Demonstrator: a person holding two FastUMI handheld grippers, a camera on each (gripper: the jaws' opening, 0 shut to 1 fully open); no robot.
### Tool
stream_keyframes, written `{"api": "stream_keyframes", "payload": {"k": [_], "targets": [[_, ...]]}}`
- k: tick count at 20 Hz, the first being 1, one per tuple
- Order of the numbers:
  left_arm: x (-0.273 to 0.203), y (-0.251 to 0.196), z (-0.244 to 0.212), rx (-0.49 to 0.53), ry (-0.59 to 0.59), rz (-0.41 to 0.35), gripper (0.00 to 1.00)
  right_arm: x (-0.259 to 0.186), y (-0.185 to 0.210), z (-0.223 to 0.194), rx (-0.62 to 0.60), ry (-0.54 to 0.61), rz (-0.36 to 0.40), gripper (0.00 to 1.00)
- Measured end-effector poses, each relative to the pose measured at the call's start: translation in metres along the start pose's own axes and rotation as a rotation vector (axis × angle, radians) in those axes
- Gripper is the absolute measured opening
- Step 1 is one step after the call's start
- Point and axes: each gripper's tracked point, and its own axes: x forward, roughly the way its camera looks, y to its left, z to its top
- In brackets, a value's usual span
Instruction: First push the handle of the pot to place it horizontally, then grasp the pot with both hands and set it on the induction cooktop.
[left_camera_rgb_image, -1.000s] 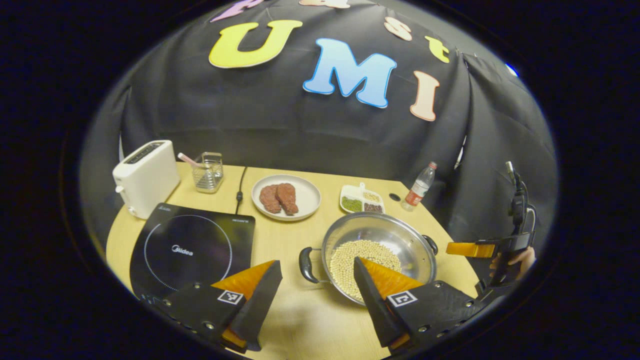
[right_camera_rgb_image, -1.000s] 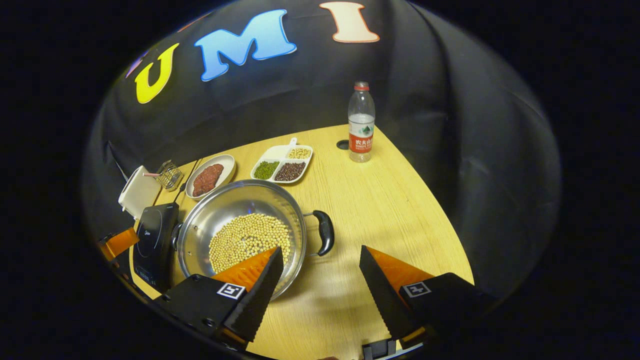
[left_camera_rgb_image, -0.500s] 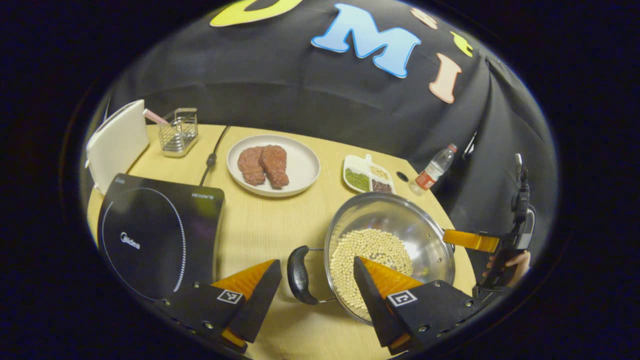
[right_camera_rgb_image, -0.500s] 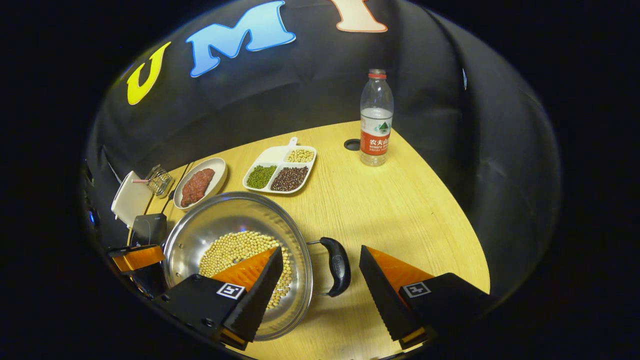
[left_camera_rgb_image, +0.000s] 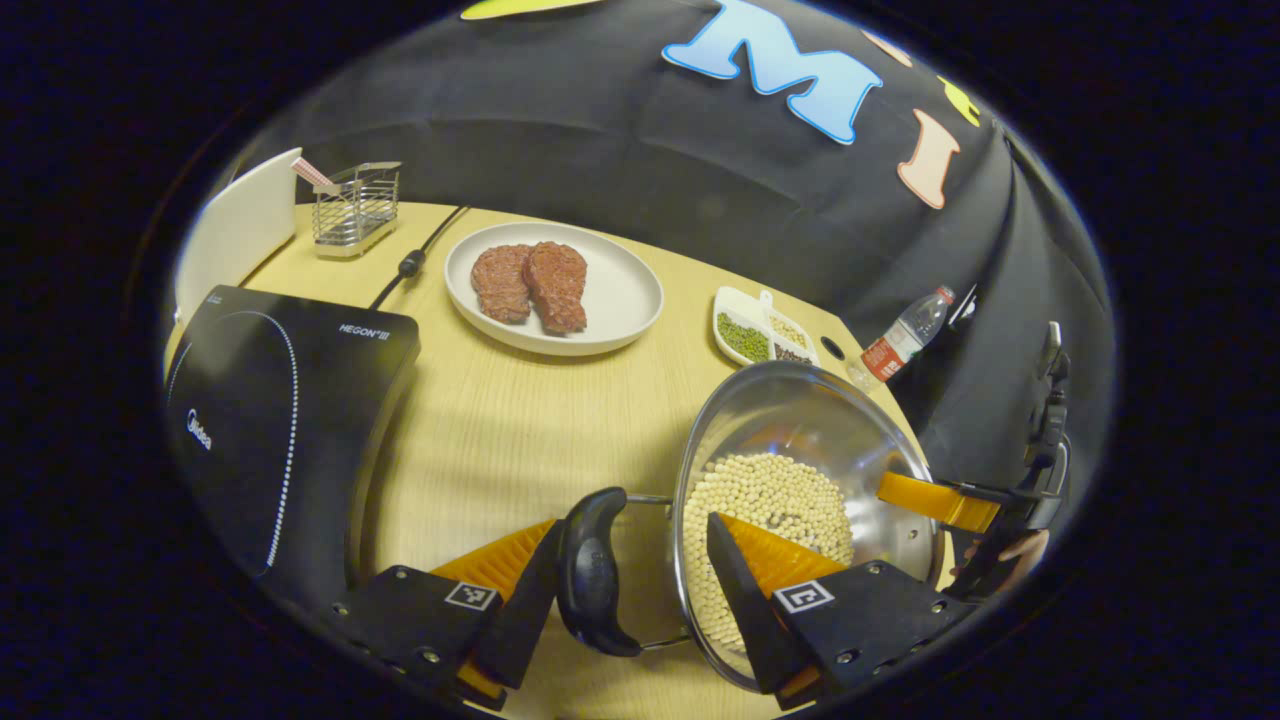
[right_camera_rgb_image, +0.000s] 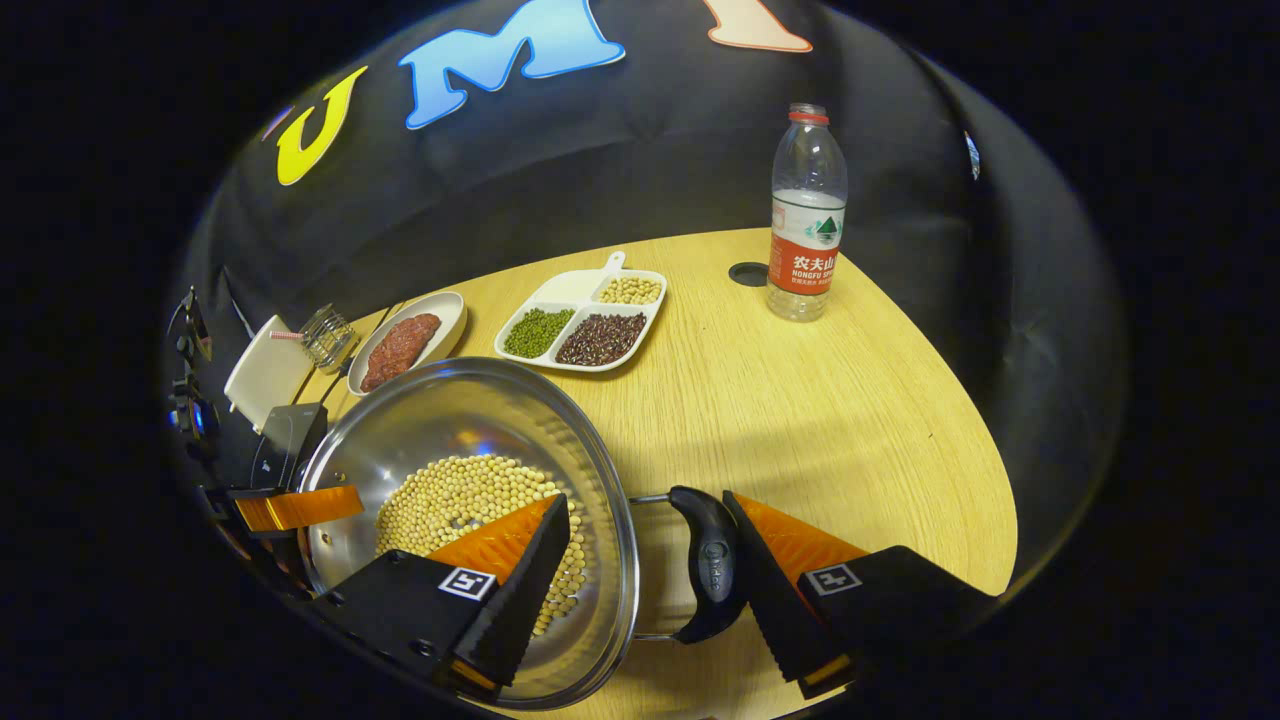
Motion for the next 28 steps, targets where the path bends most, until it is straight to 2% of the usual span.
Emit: {"api": "stream_keyframes", "payload": {"k": [2,3,4,5,6,7,8,9,10,12,13,14,15,16,17,20,21,22,23,24,28], "targets": [[0.001,-0.002,-0.004,0.003,0.020,-0.020,0.84,0.002,-0.006,-0.002,-0.016,-0.004,-0.004,0.93],[0.002,0.003,0.000,0.002,0.007,0.004,0.85,0.000,-0.008,-0.002,-0.007,-0.011,-0.008,0.84],[-0.001,0.007,0.002,-0.023,0.002,0.000,0.70,0.000,-0.009,-0.003,0.011,-0.013,-0.006,0.80],[0.002,0.005,-0.001,-0.044,0.002,-0.007,0.55,0.000,-0.010,-0.003,0.027,-0.013,-0.005,0.70],[0.003,0.004,-0.003,-0.054,0.009,-0.015,0.57,0.002,-0.009,-0.005,0.033,-0.012,0.004,0.67],[0.003,0.005,-0.004,-0.056,0.017,-0.015,0.57,-0.001,-0.009,-0.007,0.025,-0.012,0.004,0.69],[0.002,0.005,-0.004,-0.055,0.017,-0.012,0.59,-0.002,-0.009,-0.006,0.017,-0.013,0.007,0.66],[0.002,0.006,-0.005,-0.059,0.021,-0.012,0.53,-0.001,-0.009,-0.007,0.009,-0.005,0.015,0.66],[0.003,0.006,-0.005,-0.067,0.026,-0.006,0.58,-0.001,-0.009,-0.009,0.012,0.015,0.021,0.64],[0.002,0.006,-0.006,-0.082,0.040,0.001,0.56,-0.003,-0.008,-0.011,0.043,0.045,0.039,0.58],[0.001,0.006,-0.006,-0.077,0.043,0.004,0.52,-0.003,-0.006,-0.014,0.043,0.061,0.047,0.57],[0.001,0.006,-0.008,-0.067,0.050,0.006,0.55,-0.005,-0.006,-0.015,0.034,0.064,0.052,0.56],[0.001,0.006,-0.009,-0.061,0.054,0.006,0.51,-0.007,-0.008,-0.017,0.031,0.070,0.048,0.53],[0.000,0.006,-0.008,-0.056,0.052,0.006,0.51,-0.007,-0.007,-0.018,0.031,0.070,0.042,0.53],[-0.002,0.007,-0.008,-0.051,0.052,0.010,0.48,-0.010,-0.007,-0.021,0.031,0.076,0.039,0.53],[-0.017,0.004,-0.005,-0.042,0.033,-0.001,0.54,-0.024,0.000,-0.028,0.070,0.081,0.039,0.56],[-0.026,0.003,-0.006,-0.031,0.031,-0.003,0.51,-0.031,0.002,-0.032,0.067,0.081,0.035,0.53],[-0.033,0.004,-0.006,-0.024,0.030,-0.006,0.54,-0.039,0.006,-0.035,0.068,0.078,0.030,0.56],[-0.041,0.004,-0.008,-0.029,0.030,-0.014,0.54,-0.047,0.009,-0.036,0.068,0.075,0.024,0.53],[-0.048,0.004,-0.011,-0.034,0.035,-0.024,0.53,-0.056,0.012,-0.039,0.069,0.072,0.014,0.56],[-0.086,0.012,-0.029,-0.051,0.050,-0.046,0.54,-0.094,0.031,-0.057,0.051,0.091,-0.011,0.55]]}}
